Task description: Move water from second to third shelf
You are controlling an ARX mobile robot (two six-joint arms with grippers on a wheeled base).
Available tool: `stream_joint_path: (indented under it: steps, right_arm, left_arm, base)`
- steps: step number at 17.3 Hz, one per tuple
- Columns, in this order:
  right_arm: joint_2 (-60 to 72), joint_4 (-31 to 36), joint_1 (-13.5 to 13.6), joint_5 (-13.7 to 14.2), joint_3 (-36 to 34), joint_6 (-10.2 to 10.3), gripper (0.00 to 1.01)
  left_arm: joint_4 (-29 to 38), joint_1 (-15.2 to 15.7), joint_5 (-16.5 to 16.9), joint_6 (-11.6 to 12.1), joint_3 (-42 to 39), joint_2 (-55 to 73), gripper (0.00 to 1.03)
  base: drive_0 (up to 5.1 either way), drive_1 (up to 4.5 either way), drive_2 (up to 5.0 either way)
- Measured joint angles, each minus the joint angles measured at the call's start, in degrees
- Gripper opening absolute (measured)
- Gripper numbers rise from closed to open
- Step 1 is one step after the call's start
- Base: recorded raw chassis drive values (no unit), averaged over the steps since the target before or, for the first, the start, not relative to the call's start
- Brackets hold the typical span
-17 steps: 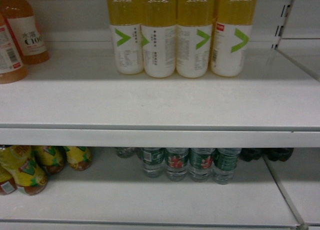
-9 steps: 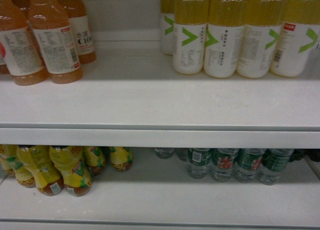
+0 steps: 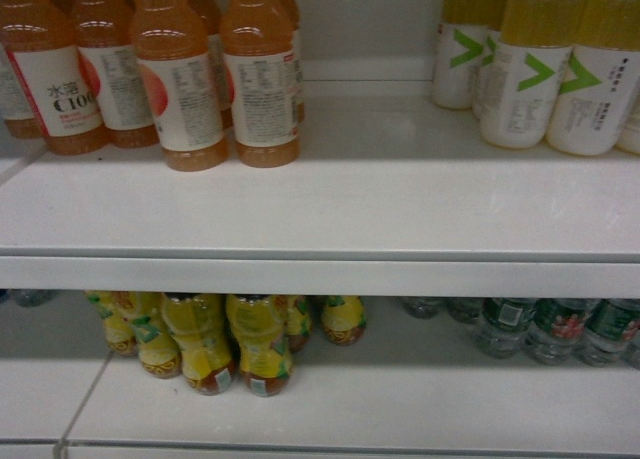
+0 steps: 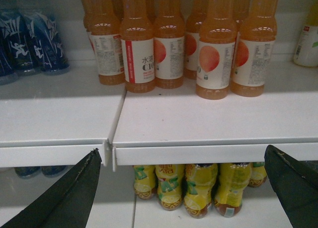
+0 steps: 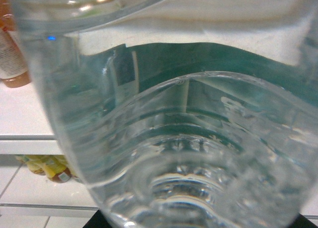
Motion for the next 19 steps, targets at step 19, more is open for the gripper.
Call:
stream_joint_path:
  steps: [19]
  right_arm:
    - [-0.26,-0.07,0.02,-0.07,0.00,0.00,0.39]
  left_arm:
    - [0.09,0.00,0.07,0.00,0.00,0.00,0.98]
  base:
    - [-5.0,2.45,2.4]
